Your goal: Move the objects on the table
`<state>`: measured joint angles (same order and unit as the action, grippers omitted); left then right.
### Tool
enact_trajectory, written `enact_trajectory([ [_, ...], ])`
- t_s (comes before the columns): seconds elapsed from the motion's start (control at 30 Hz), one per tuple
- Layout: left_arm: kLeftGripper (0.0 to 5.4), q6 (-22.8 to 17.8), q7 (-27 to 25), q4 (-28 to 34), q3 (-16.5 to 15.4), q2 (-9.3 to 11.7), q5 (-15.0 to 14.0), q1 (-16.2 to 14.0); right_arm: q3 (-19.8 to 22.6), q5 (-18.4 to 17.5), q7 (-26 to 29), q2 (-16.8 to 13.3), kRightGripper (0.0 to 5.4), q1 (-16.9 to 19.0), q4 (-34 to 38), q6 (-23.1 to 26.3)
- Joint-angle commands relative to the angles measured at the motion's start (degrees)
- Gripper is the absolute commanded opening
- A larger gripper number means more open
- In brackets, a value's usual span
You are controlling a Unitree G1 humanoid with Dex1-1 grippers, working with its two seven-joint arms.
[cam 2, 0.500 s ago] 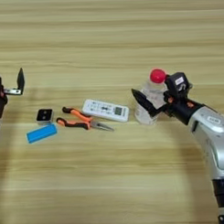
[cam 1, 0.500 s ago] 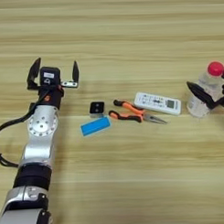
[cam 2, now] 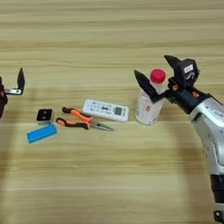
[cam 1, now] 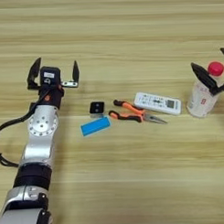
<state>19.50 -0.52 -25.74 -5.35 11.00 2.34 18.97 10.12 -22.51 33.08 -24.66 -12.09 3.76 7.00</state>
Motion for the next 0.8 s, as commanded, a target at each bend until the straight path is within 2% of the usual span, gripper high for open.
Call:
enact_trajectory([
  [0.03,5.40,0.5,0.1,-0.7,0.4,0.5,0.9,0.8,2.0,-2.1,-0.8,0.6,5.36,-1.6,2.6,-0.5],
  [0.33,5.40,0.6,0.1,-1.0,0.4,0.4,0.9,0.9,3.1,-6.0,-1.2,1.7,5.36,-1.8,7.3,0.6],
  [0.57,5.40,0.7,0.2,-1.0,0.5,0.4,0.9,0.9,0.8,-8.6,1.6,2.0,5.36,0.3,11.1,2.2],
  [0.8,5.40,0.9,0.2,-1.0,0.5,0.4,1.0,1.0,-3.6,-12.0,6.8,1.4,5.36,4.3,17.7,4.6],
])
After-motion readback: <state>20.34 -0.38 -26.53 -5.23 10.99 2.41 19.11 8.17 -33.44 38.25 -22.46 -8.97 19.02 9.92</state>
